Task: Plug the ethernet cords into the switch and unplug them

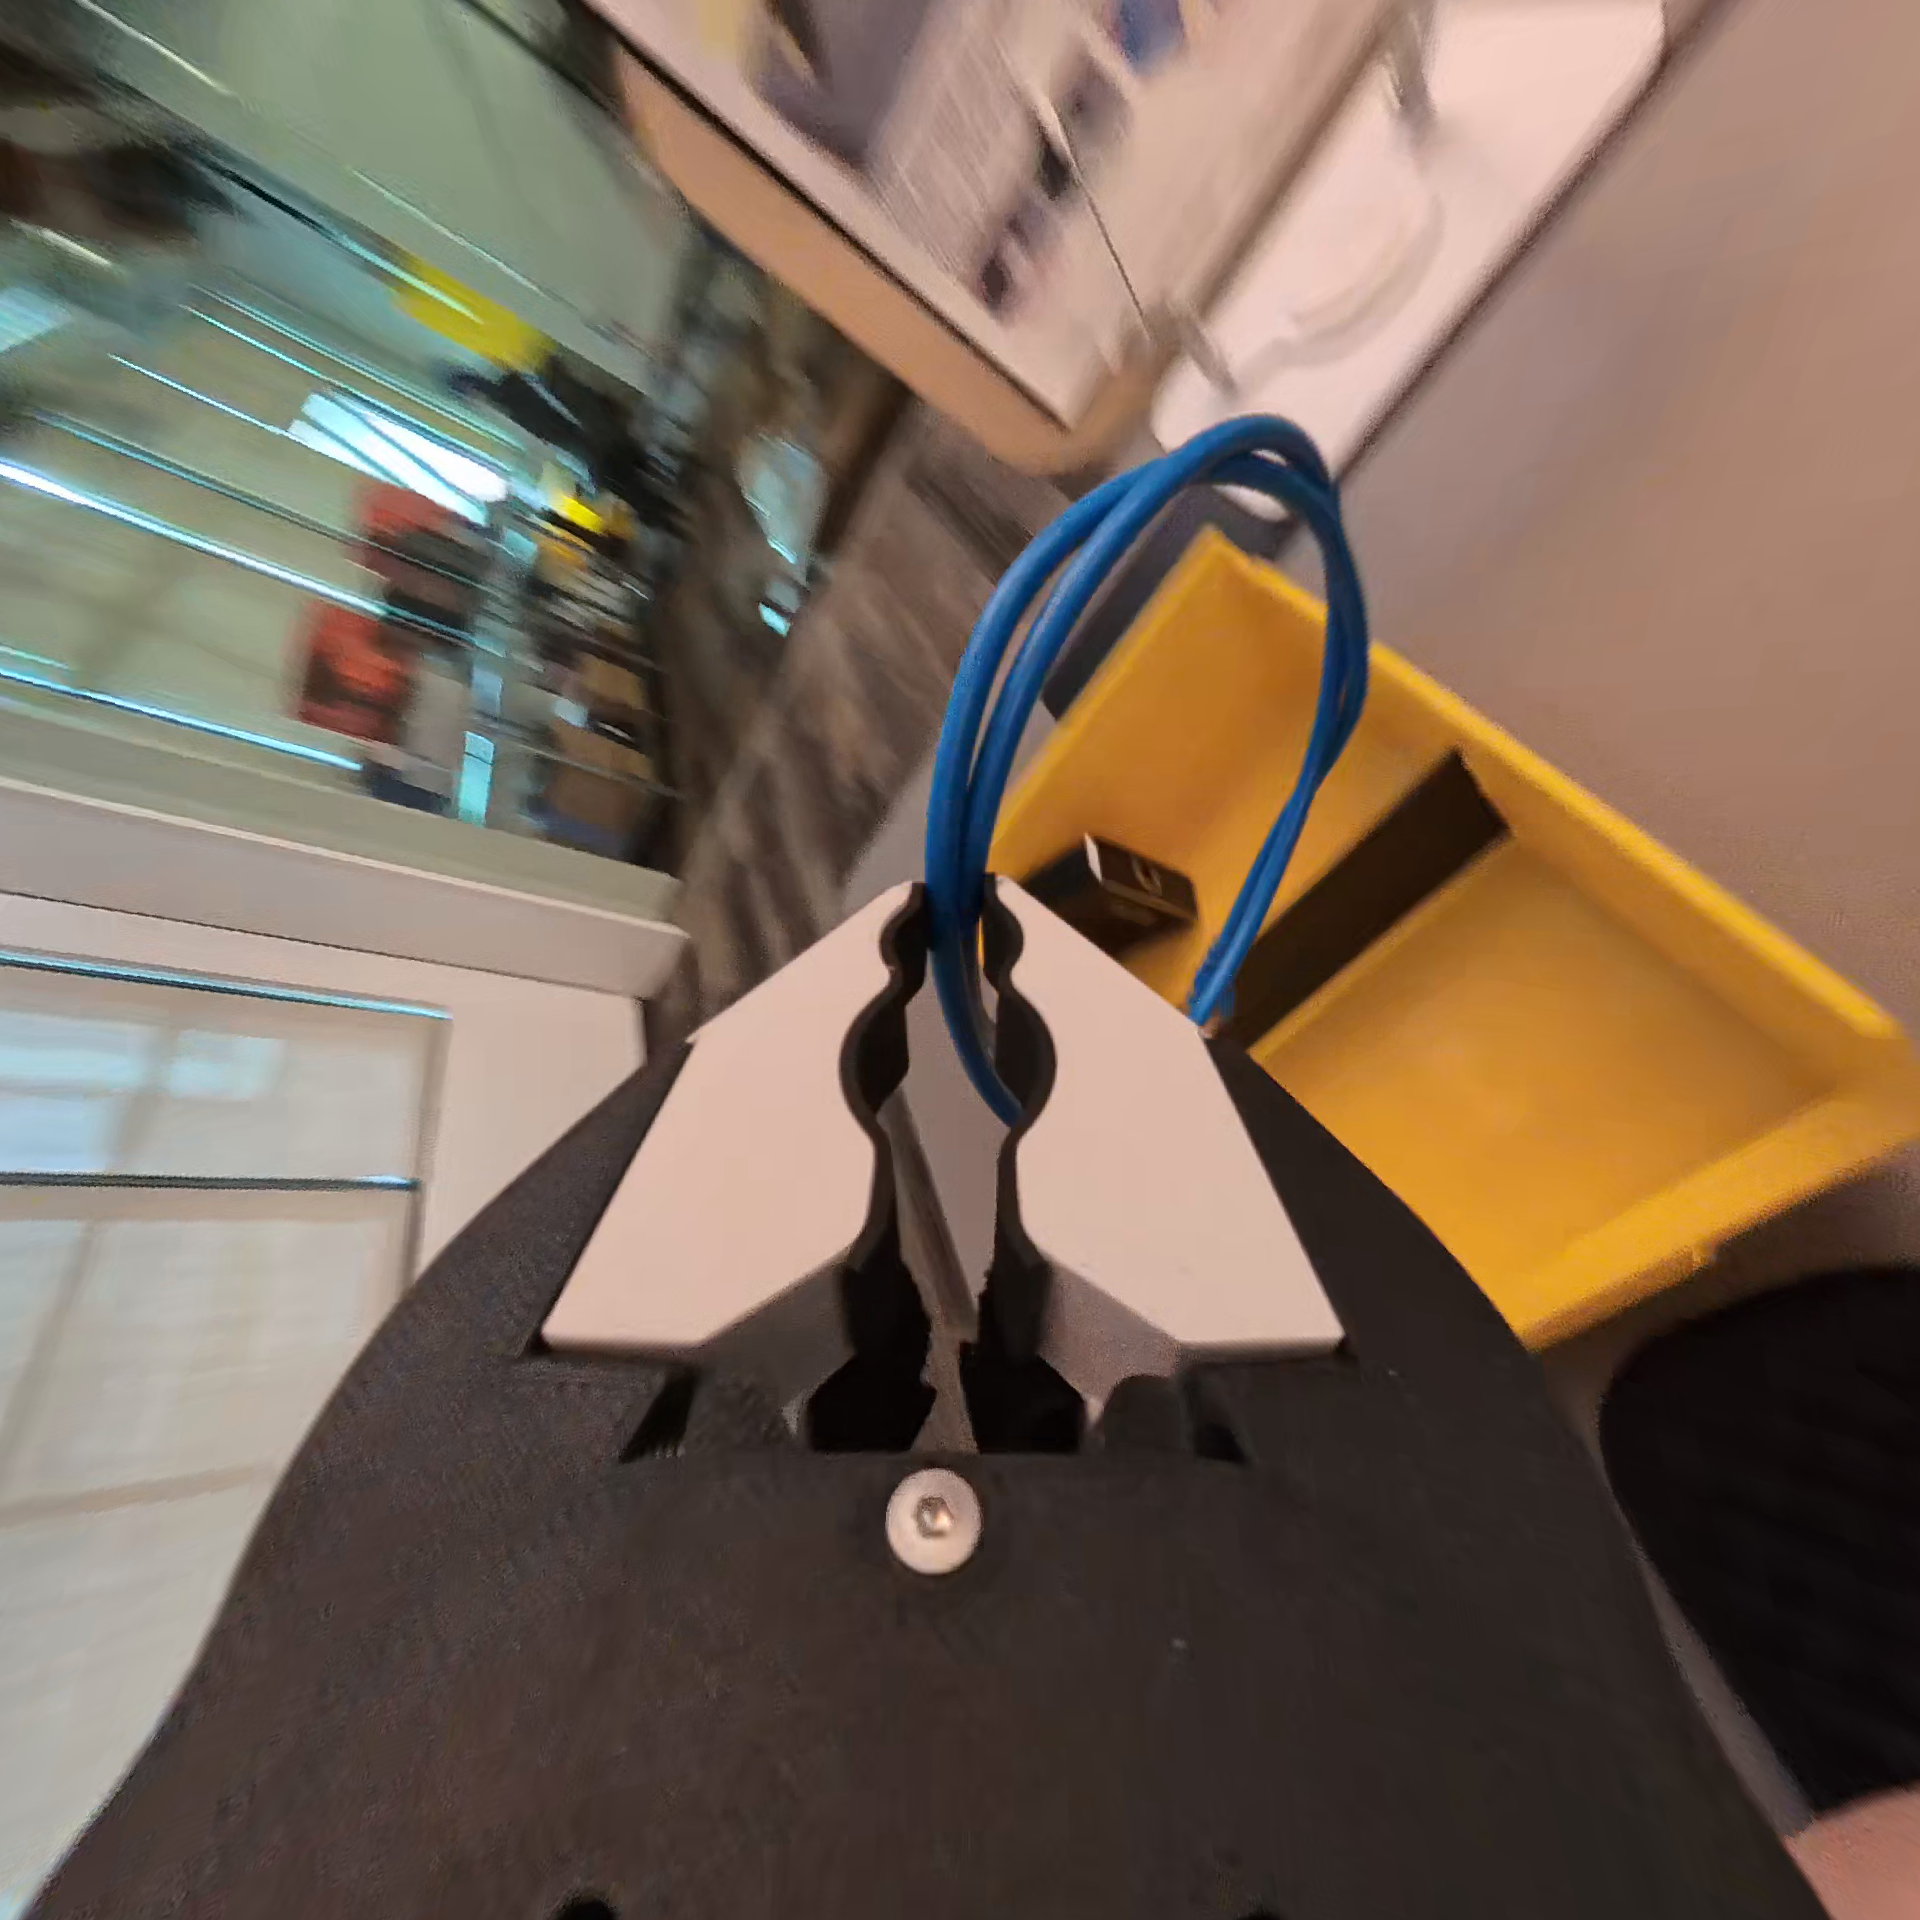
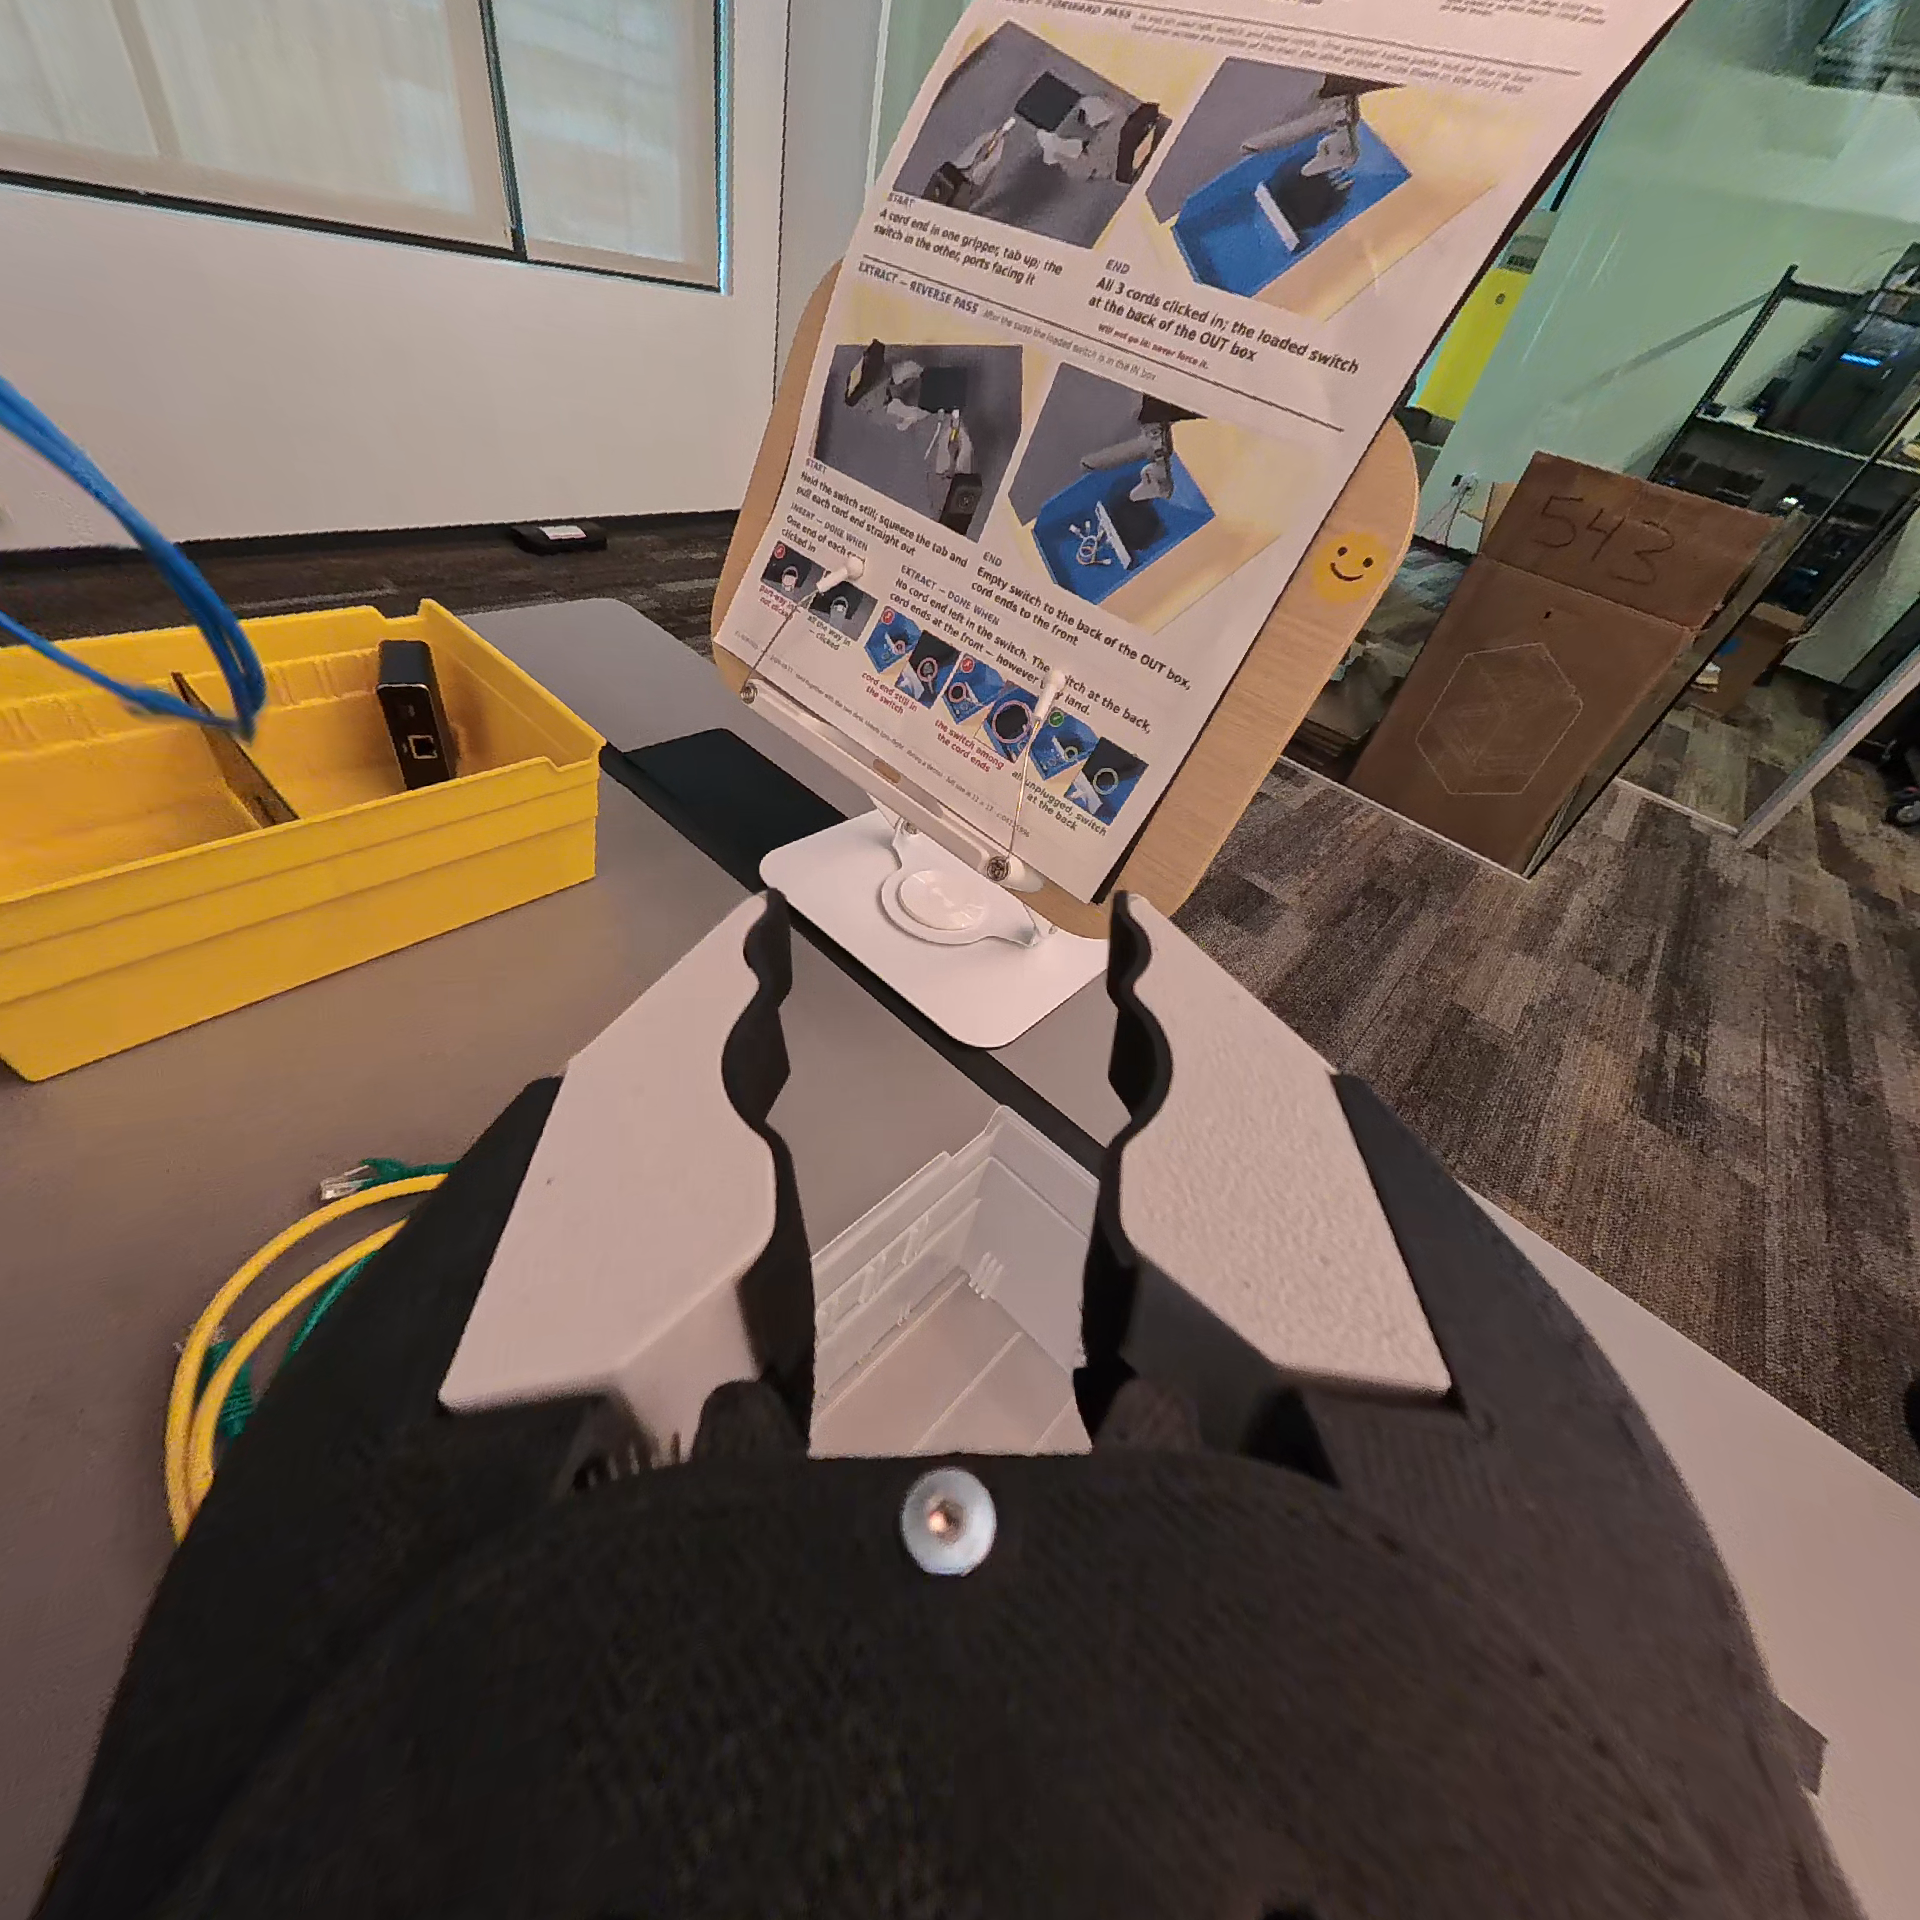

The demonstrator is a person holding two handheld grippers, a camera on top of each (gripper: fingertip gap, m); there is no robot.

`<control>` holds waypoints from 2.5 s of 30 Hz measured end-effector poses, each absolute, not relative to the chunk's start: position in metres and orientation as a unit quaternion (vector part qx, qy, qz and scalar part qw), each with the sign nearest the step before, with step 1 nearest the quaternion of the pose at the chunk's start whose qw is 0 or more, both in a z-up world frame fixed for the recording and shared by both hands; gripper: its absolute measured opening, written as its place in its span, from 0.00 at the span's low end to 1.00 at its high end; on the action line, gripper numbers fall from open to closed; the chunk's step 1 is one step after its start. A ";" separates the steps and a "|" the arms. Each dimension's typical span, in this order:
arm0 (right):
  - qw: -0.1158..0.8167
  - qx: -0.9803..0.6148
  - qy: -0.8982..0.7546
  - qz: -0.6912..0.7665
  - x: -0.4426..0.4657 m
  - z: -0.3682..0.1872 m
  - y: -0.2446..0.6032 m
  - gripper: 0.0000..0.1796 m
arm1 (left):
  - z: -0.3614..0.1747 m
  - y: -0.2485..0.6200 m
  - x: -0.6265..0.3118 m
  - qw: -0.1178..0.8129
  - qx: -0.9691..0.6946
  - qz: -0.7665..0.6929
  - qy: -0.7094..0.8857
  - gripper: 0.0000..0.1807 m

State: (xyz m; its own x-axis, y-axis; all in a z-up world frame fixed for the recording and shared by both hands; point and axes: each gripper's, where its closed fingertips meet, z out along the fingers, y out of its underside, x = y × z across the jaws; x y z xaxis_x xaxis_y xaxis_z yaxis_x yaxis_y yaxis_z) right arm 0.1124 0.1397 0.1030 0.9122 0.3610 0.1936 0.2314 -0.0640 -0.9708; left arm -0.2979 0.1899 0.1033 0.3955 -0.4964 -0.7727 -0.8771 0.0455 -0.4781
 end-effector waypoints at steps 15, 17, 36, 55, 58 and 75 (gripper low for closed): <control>0.640 -0.739 -0.203 0.053 0.116 0.094 0.142 0.34 | 0.019 0.082 -0.065 0.403 -0.583 -0.079 0.701 0.02; 0.637 -0.742 -0.205 0.047 0.117 0.092 0.143 0.34 | -0.029 0.095 -0.039 0.353 -0.599 -0.088 0.713 0.11; 0.637 -0.746 -0.186 0.058 0.130 0.087 0.147 0.34 | 0.042 0.312 -0.261 0.503 -0.775 -0.160 0.348 0.40; 0.604 -0.766 -0.216 0.037 0.117 0.066 0.156 0.34 | -0.099 0.370 -0.323 0.287 -0.860 0.213 0.364 0.44; 0.605 -0.766 -0.214 0.038 0.118 0.066 0.156 0.34 | -0.098 0.365 -0.326 0.277 -0.854 0.219 0.381 0.44; 0.599 -0.769 -0.218 0.039 0.117 0.062 0.157 0.34 | -0.125 0.354 -0.310 0.232 -0.869 0.132 0.417 0.61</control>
